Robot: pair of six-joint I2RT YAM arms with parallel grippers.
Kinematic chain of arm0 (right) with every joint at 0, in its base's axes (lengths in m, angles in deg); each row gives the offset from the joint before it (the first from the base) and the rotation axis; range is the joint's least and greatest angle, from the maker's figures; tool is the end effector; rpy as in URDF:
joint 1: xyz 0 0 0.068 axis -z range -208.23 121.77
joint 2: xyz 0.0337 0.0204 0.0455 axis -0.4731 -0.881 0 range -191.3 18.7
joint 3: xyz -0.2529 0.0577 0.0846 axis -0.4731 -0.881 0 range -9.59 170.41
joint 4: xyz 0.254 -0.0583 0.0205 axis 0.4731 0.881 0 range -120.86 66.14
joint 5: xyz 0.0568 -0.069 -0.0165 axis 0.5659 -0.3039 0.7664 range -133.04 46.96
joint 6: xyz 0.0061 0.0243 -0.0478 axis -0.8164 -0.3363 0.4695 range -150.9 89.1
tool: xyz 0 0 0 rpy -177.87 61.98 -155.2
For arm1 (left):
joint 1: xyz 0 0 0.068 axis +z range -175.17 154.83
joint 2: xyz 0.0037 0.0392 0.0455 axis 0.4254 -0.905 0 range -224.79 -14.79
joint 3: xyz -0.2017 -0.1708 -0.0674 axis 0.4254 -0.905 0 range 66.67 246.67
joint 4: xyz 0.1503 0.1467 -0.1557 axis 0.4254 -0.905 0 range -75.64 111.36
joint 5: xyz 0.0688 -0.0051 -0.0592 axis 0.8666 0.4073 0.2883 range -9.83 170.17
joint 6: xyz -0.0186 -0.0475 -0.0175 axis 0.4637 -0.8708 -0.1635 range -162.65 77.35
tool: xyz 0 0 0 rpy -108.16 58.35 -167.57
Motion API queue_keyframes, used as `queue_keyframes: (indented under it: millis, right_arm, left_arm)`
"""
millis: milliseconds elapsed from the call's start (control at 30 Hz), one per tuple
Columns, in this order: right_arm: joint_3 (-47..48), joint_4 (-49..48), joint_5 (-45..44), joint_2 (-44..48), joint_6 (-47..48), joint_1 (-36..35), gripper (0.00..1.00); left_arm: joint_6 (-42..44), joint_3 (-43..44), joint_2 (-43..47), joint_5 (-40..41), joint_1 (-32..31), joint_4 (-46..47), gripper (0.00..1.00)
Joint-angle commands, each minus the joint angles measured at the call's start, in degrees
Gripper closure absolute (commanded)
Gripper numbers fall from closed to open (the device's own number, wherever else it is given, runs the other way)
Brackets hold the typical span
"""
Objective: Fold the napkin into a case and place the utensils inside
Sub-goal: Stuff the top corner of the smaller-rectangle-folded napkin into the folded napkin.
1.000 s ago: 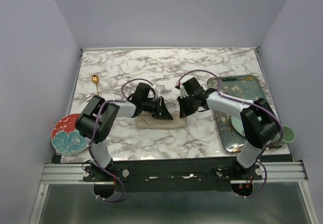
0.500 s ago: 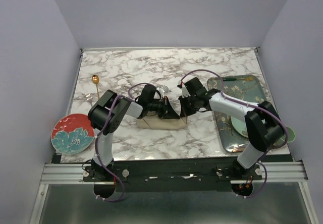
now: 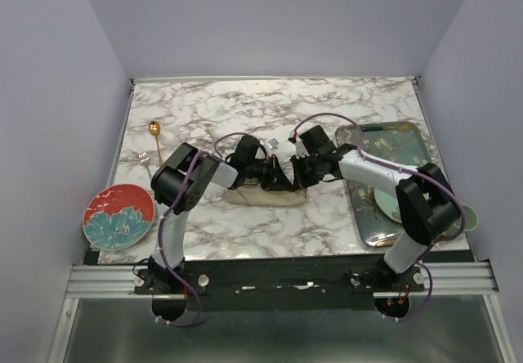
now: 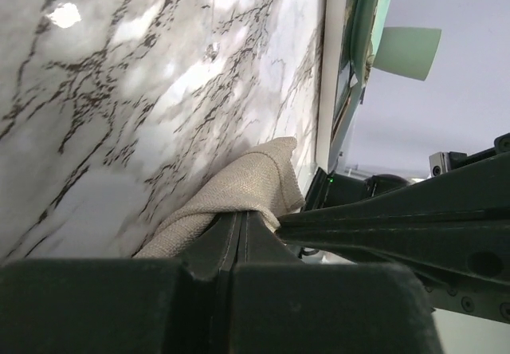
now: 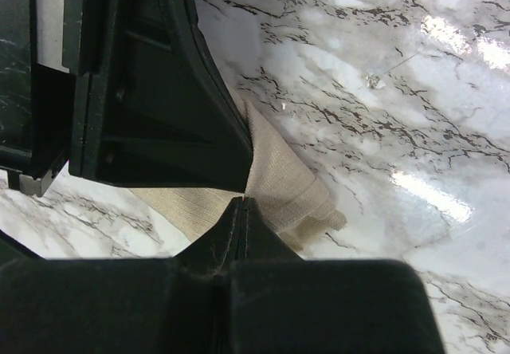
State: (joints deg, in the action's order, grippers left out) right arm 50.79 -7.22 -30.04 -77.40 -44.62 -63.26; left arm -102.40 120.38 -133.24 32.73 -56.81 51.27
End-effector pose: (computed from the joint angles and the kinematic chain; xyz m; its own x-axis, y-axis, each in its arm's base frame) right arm 0.2716 0.2001 0.1882 -0.8393 -0.3061 -0.4493 -0.4674 0.8283 0.3089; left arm 0.3141 -0.2242 0.0936 -0.9961 -0.0725 -0.0501 0.0180 0.3891 -0.9210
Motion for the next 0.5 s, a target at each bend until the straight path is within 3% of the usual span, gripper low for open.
queue_keyframes:
  millis: [0,267,467]
  right_arm:
    - [-0.88,0.44,1.95,-2.17,-1.23,-0.13,1.0]
    - [-0.35,1.15,-1.13,-3.31,-1.75,0.13,0.99]
    - [-0.09,1.32,-0.78,-2.87,-1.75,0.48,0.99]
  left_arm:
    - [5.95,1.84,-0.38,3.33,-0.27,-3.71,1.0]
    - [14.3,-3.17,13.32,-2.3,2.72,-8.73,1.0]
    - [15.27,-4.32,15.45,-0.82,2.72,-12.93,1.0]
